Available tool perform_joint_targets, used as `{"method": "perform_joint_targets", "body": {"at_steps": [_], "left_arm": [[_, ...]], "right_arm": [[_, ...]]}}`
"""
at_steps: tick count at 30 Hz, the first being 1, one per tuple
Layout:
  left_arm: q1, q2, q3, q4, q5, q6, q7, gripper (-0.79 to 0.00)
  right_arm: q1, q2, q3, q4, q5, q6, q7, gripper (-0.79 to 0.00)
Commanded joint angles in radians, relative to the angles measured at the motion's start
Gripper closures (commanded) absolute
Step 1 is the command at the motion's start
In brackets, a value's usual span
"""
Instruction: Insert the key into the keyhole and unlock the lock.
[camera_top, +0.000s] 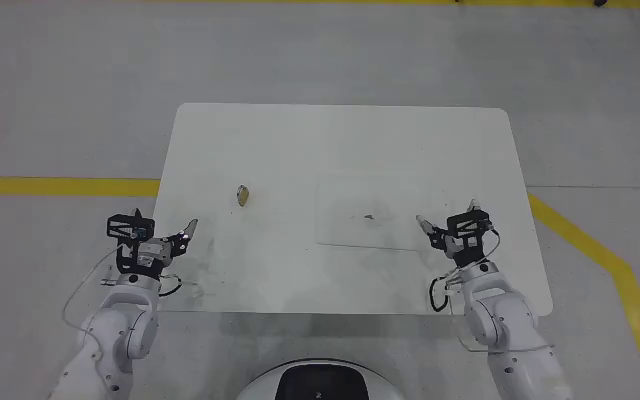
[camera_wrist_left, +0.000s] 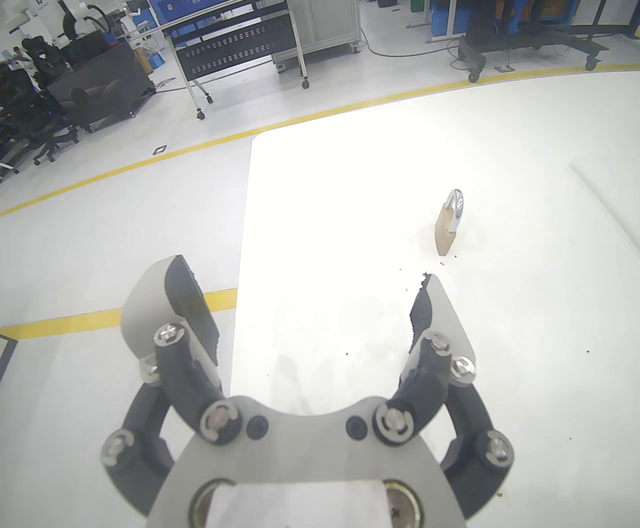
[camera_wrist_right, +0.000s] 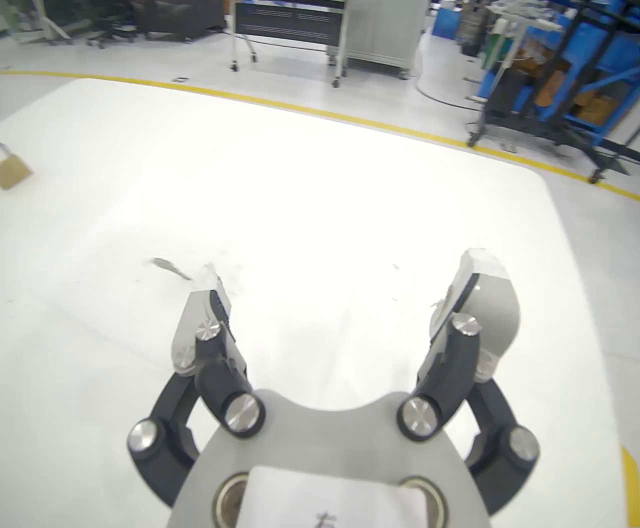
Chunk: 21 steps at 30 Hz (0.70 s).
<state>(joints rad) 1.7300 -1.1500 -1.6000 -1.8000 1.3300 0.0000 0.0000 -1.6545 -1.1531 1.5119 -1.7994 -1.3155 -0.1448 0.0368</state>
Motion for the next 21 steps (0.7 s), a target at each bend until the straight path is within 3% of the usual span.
{"method": "perform_joint_targets", "body": {"at_steps": [1, 6, 10, 12, 13, 17, 21], "left_arm": [[0.000, 0.000, 0.000, 0.000, 0.000, 0.000, 0.000, -0.785], [0.000, 0.000, 0.000, 0.000, 0.000, 0.000, 0.000, -0.785], [0.000, 0.000, 0.000, 0.000, 0.000, 0.000, 0.000, -0.785], [0.000, 0.000, 0.000, 0.000, 0.000, 0.000, 0.000, -0.785], [0.000, 0.000, 0.000, 0.000, 0.000, 0.000, 0.000, -0.785], [0.000, 0.000, 0.000, 0.000, 0.000, 0.000, 0.000, -0.785], [0.000, 0.000, 0.000, 0.000, 0.000, 0.000, 0.000, -0.785]], "right_arm": [[0.037, 0.001, -0.033, 0.016, 0.000, -0.091, 0.024, -0.785], [0.159, 0.003, -0.126, 0.082, -0.053, -0.290, 0.152, -0.785], [0.247, 0.001, -0.172, 0.147, -0.038, -0.381, 0.218, -0.785], [0.284, -0.001, -0.191, 0.176, -0.027, -0.407, 0.246, -0.576], [0.301, -0.002, -0.202, 0.189, -0.030, -0.413, 0.260, -0.511], [0.356, -0.008, -0.252, 0.221, -0.074, -0.394, 0.305, -0.499], [0.394, -0.014, -0.289, 0.243, -0.097, -0.377, 0.334, -0.385]]}}
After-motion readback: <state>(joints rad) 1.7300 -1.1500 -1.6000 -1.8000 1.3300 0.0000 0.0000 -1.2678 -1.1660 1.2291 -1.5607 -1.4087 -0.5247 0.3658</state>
